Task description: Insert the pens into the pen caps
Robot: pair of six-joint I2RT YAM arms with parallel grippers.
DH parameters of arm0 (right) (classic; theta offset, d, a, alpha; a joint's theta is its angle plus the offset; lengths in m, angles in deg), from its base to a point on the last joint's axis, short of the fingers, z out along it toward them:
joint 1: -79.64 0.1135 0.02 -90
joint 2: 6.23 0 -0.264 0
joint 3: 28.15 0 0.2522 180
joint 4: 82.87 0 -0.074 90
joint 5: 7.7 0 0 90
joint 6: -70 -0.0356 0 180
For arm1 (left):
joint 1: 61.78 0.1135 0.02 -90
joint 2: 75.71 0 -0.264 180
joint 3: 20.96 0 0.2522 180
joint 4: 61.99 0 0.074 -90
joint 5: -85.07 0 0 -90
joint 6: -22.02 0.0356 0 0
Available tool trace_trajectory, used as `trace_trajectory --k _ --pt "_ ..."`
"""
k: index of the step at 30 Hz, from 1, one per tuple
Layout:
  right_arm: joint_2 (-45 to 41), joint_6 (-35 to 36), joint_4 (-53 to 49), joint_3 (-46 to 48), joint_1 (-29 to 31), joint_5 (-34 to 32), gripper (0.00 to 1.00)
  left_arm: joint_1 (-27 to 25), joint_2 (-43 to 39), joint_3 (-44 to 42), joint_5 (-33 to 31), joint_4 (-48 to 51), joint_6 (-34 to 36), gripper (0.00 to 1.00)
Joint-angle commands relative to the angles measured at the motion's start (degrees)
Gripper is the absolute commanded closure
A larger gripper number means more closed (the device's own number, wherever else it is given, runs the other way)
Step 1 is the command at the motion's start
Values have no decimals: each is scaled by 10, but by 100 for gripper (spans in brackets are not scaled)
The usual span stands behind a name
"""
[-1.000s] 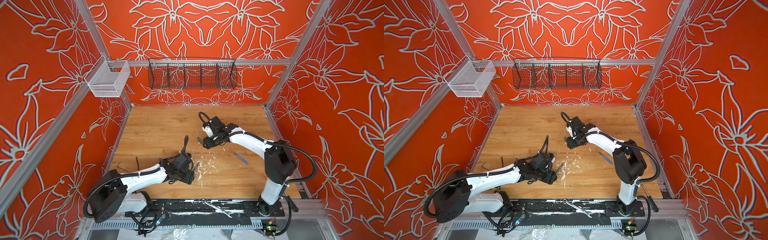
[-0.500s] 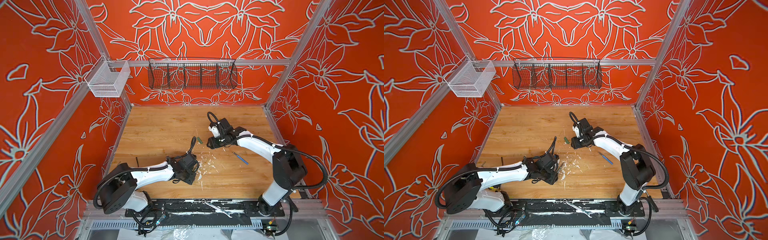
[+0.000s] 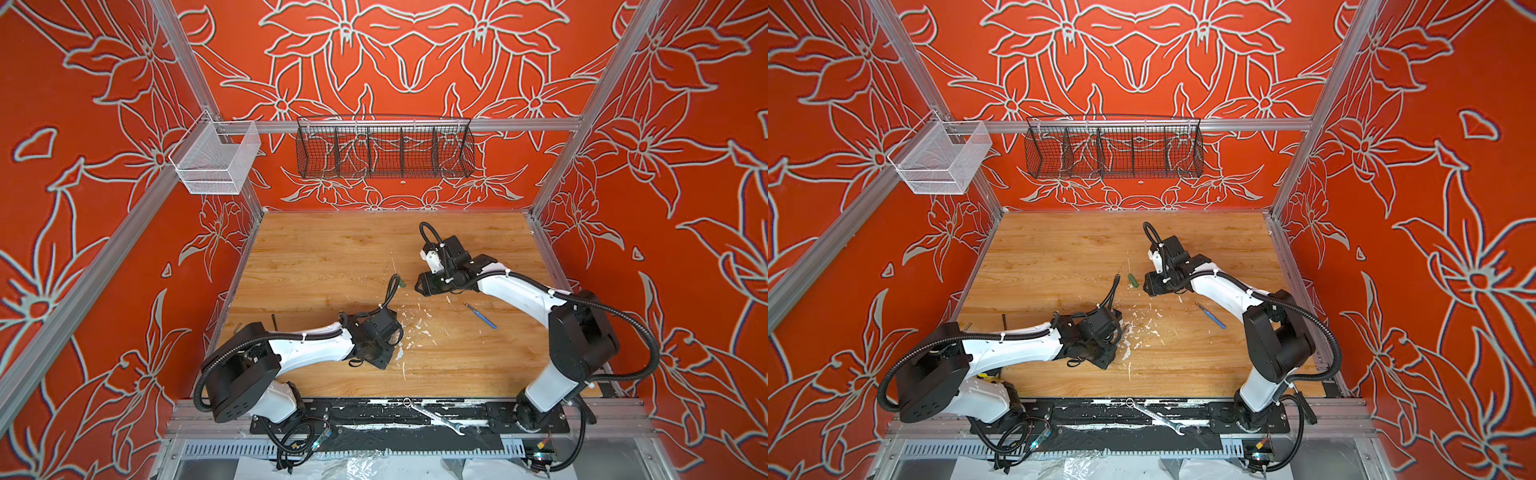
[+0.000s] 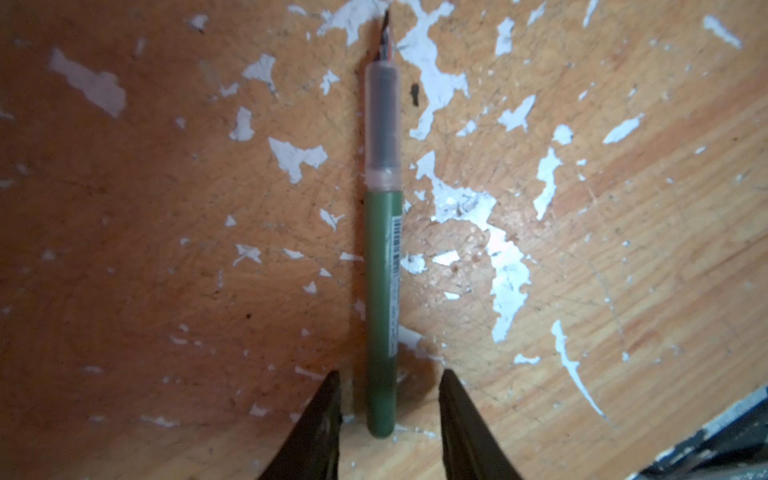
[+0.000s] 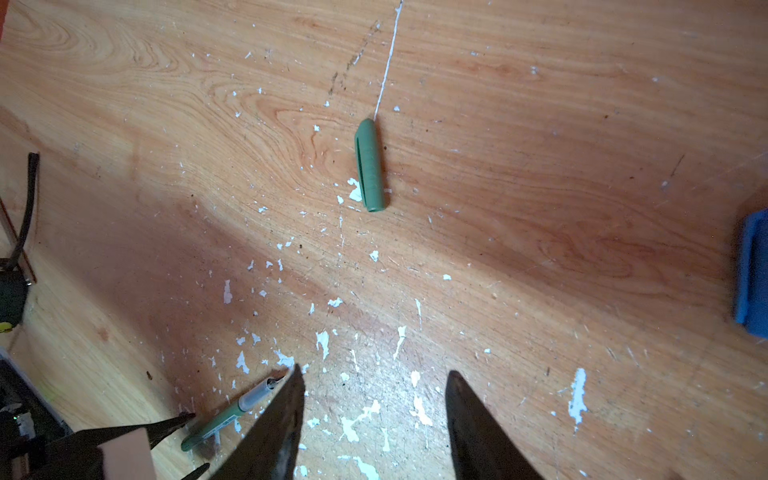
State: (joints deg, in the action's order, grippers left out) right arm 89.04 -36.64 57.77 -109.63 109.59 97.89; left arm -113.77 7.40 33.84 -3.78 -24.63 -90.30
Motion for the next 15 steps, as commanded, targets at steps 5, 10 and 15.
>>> trace_trajectory --k 5,10,15 --pt "-11 -5 7 3 -6 8 44 -15 11 -11 10 16 5 68" --pt "5 17 -8 -21 -5 1 41 -18 5 -15 2 14 6 79" --pt "48 47 -22 -63 -1 26 40 -18 0 -17 -7 9 14 89"
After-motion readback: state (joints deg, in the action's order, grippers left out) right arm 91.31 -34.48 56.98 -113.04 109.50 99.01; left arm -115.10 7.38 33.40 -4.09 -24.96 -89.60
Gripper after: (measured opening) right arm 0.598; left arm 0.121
